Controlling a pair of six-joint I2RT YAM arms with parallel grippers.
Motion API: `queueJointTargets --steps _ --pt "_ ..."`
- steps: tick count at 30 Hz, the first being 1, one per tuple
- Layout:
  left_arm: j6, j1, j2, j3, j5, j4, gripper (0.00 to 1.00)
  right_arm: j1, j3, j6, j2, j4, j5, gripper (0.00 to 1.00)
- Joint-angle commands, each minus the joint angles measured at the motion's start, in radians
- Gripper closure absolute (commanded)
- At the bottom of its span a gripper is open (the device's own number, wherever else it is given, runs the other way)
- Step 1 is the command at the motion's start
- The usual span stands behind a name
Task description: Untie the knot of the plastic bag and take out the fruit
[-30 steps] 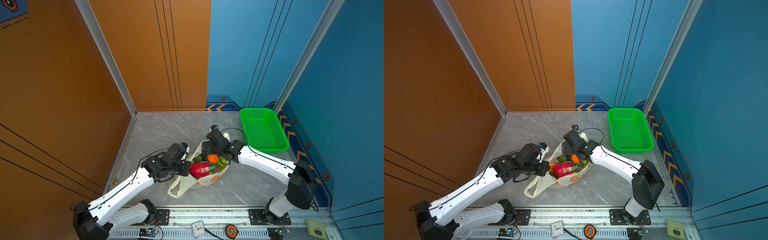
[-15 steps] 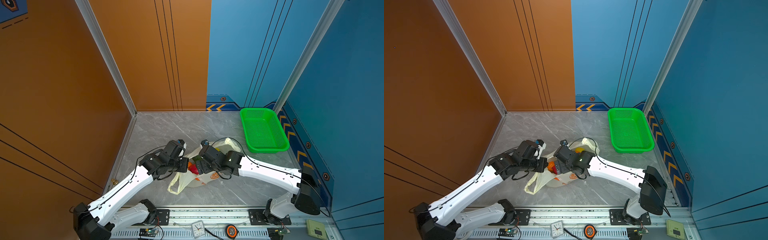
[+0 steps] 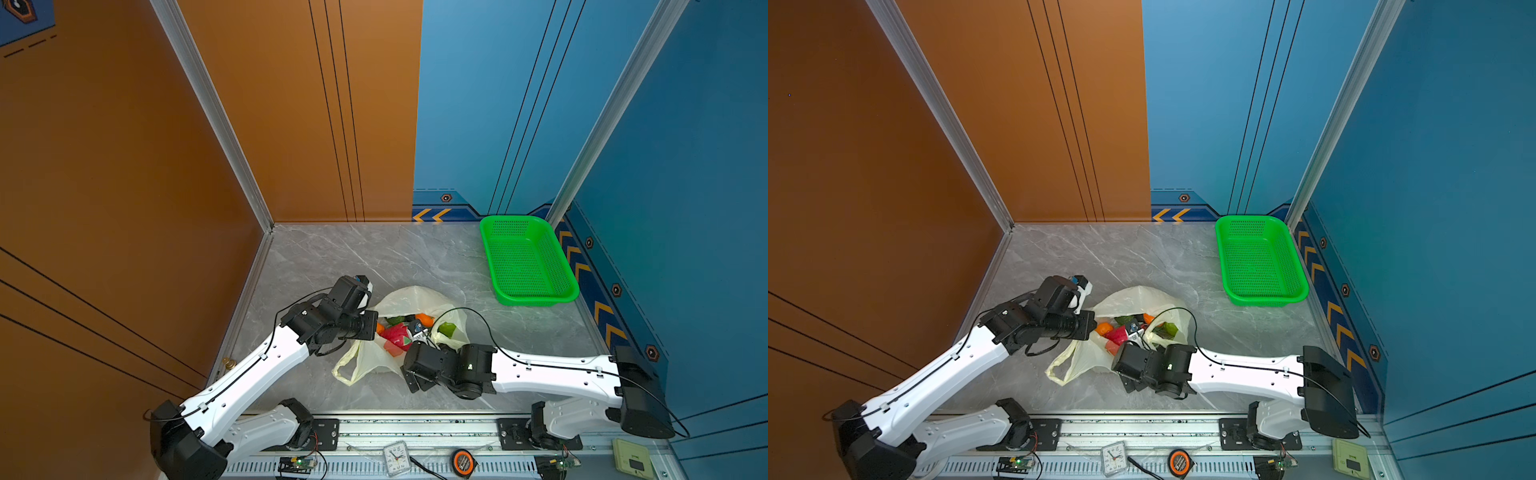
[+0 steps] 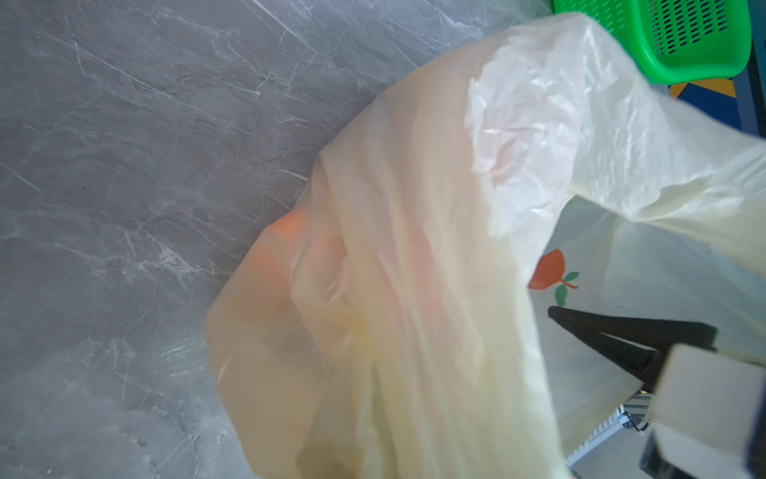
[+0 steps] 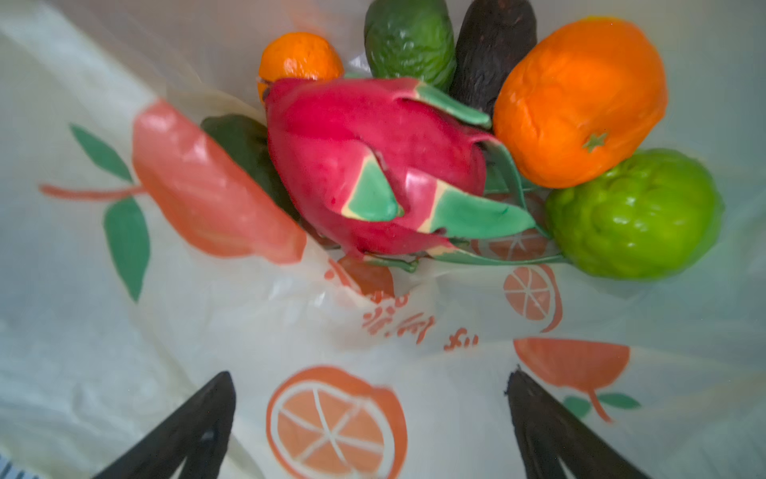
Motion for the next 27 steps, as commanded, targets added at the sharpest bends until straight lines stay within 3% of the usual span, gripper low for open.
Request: queueJointTargets --steps 1,10,15,24,27 --pt "-0.01 0.009 0.014 0.058 -0.004 0.01 1.0 0.021 -0.048 0.059 0.036 0.032 -0.036 0.0" --pt "0.059 -0.016 0.062 0.087 0.039 -0.038 1.0 -0.078 0.053 -0.01 0.025 0.044 -0.177 0.0" --pt "0.028 -0.057 0.019 0.043 0.004 -0.053 1.0 -0.154 0.105 0.003 0.0 0.047 -0.268 0.04" --pt "0.016 -0.093 0.008 0.032 -0.006 -0.054 0.96 -0.306 0.074 0.11 0.034 0.294 -0.319 0.15" --pt "0.007 -0.112 0.006 0.019 -0.015 -0.052 0.89 -0.342 0.102 0.12 0.101 0.358 -0.255 0.16"
